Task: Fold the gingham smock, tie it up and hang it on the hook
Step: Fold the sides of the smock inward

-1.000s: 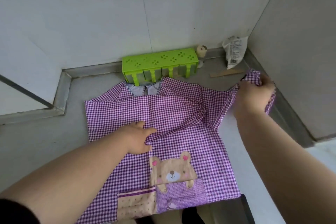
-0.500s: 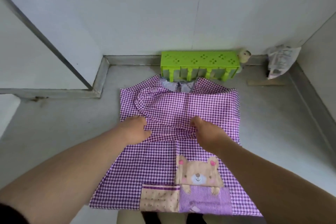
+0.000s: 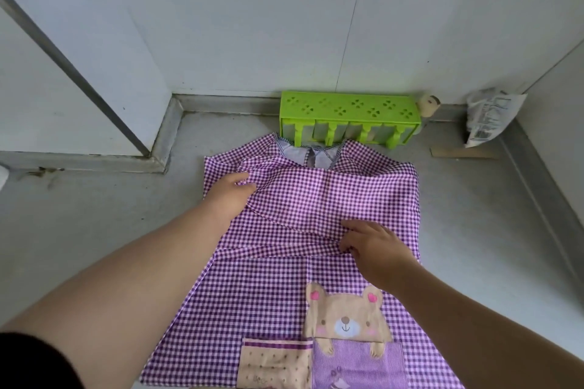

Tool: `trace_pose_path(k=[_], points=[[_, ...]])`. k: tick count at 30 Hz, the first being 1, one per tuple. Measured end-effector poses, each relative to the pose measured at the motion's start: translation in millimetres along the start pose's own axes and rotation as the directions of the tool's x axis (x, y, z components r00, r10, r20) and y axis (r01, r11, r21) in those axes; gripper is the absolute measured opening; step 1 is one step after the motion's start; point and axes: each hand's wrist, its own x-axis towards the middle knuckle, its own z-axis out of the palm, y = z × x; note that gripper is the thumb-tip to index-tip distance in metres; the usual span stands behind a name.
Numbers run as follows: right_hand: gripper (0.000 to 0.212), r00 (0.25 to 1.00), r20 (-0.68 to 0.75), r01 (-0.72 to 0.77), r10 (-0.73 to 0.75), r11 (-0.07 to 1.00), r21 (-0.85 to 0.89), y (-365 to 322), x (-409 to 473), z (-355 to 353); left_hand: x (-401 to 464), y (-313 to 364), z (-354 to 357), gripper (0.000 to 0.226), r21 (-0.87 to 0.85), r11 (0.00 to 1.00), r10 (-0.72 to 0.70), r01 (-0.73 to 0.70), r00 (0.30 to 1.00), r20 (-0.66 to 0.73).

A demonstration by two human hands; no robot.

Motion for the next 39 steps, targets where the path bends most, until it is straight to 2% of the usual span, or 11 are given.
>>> trace_pose_path(k=[5,10,13,15,18,21,24,26,28,33,39], points=[[0.034,1.000,-0.006,0.008,-0.008,1.000,-0.029,-1.5,-5.9,-5.9,15.3,9.0,6.0,0.035,-0.174,0.984,0.017,-0.036,0.994,-0.110],[0.040,0.989,-0.128,-0.084,0.076,0.995,-0.057,-7.5,-8.0,-17.3,-4.2,18.2,-19.9,0.021,-0.055,0.975,0.200,-0.216,0.957,-0.212],[0.048,0.991,-0.097,-0.103,0.090,0.985,-0.138,-8.5,-3.7,-23.7,-23.8,8.9,-41.1,0.023,0.122,0.953,0.294,-0.278,0.946,-0.136],[0.053,0.995,-0.039,-0.101,0.096,0.980,-0.171,-12.0,-2.3,-28.5,-30.9,-4.4,-53.6,0.018,0.390,0.888,0.281,-0.242,0.958,-0.047],[0.058,0.997,0.035,-0.062,0.071,0.976,-0.209,-15.7,-1.6,-31.4,-25.2,-22.9,-67.9,0.024,0.740,0.664,0.052,-0.108,0.994,0.098],[0.055,0.996,0.070,-0.041,0.056,0.979,-0.200,-17.3,-1.3,-32.6,-21.2,-31.4,-66.2,0.019,0.789,0.611,-0.044,-0.068,0.992,0.119],[0.068,0.996,0.079,-0.012,0.031,0.974,-0.228,-22.9,0.2,-35.7,-19.7,-34.3,-55.5,0.047,0.739,0.651,0.197,-0.176,0.979,0.059],[0.073,0.997,0.075,-0.006,0.025,0.970,-0.241,-24.7,1.4,-36.9,-16.0,-30.5,-47.1,0.063,0.791,0.517,0.337,-0.327,0.927,0.163],[0.075,0.996,0.084,-0.004,0.027,0.964,-0.266,-24.0,2.1,-37.5,-10.0,-27.5,-37.2,0.067,0.819,0.423,0.303,-0.389,0.912,0.276],[0.077,0.995,0.093,-0.006,0.034,0.959,-0.285,-19.7,2.7,-32.2,-4.5,-18.3,-28.5,0.069,0.862,0.462,0.114,-0.207,0.978,0.174],[0.080,0.996,0.058,-0.051,0.069,0.961,-0.273,-10.6,10.5,-33.8,7.8,4.8,-42.4,0.042,0.687,0.647,0.329,-0.330,0.934,0.140]])
